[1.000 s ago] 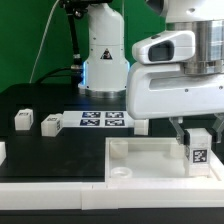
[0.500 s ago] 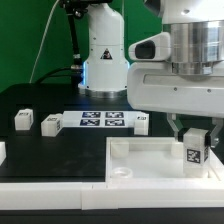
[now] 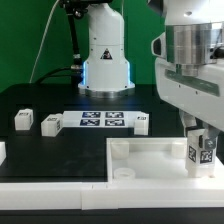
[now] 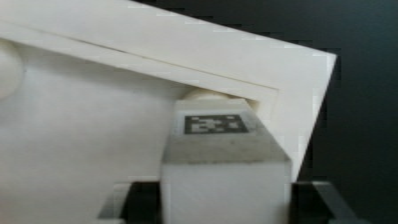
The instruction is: Assemble one leg
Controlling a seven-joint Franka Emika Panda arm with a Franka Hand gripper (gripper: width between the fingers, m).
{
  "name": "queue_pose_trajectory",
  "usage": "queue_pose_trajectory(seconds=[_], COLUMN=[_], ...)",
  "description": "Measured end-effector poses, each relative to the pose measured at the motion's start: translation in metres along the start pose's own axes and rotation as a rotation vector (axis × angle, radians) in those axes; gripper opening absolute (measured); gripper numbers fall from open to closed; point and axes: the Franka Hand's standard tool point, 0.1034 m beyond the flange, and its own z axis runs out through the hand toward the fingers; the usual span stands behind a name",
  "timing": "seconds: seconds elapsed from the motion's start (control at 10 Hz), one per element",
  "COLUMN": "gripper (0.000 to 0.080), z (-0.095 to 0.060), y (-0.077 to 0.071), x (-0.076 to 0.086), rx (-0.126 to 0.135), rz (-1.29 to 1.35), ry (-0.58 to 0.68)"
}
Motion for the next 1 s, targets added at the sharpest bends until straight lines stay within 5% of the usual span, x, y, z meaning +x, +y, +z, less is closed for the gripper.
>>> queue_pose_trajectory(seconds=[0.1,0.3,0.4,0.5,1.0], gripper=[0.0291,0.0513,0.0513,0.0620,0.0649], z=[0.0001,0.0004,-0.0004,-0.0012,-0.0033], y=[0.0001,0.0001,-0.0006,-0.0004,-0.0020], x=[-0.0006,-0.0006,0.0005,-0.0001,-0.0012], rx=[0.000,0.000,0.001,-0.007,-0.004], rz=[0.049,-0.039,-0.095,-0.183,-0.867], ry=[-0.002,-0.002,-0.003,-0.003,-0.004])
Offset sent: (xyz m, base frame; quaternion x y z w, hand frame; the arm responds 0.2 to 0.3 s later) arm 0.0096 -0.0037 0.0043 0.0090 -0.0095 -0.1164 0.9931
